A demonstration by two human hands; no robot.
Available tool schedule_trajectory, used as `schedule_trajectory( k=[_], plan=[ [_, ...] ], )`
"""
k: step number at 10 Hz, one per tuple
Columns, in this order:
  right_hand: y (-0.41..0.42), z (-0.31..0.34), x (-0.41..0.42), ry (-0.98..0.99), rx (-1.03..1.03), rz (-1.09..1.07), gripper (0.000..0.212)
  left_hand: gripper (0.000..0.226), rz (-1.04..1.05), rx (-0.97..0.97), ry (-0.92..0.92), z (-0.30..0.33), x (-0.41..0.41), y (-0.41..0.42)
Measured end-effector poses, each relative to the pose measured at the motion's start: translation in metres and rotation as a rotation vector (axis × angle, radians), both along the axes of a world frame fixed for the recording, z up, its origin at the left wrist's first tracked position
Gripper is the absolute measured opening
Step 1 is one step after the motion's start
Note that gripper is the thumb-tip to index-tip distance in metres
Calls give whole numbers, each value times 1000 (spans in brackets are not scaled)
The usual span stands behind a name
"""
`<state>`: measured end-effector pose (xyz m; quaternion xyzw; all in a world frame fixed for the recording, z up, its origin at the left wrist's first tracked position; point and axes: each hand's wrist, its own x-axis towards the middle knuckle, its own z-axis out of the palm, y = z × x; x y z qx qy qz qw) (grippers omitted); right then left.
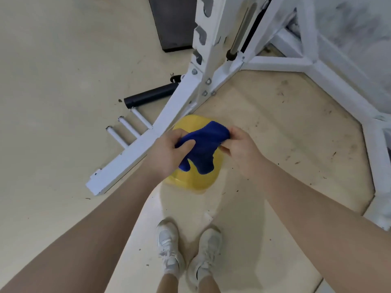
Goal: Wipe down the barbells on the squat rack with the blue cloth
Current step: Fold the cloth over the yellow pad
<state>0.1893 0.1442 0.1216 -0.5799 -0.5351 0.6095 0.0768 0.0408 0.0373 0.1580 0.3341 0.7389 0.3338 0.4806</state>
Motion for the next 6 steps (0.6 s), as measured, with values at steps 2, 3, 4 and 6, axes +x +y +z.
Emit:
schedule_trajectory(
  k=[2, 3, 4, 6],
  plan=[
    [-13, -92, 5, -36, -280, -123, 25, 13, 70, -145, -134, -99, 2, -1],
    [-12, -129, 1, -74, -336, -242, 23, 21, 239, -186, -173, -138, 6, 13],
    [-5, -151, -9, -63, -330, -354, 30, 33, 307, -176, -190, -163, 6, 33],
    [0, -173, -12, -270, -54, 1, 38, 57, -1, -346, 2, -209, 18, 48]
  ],
)
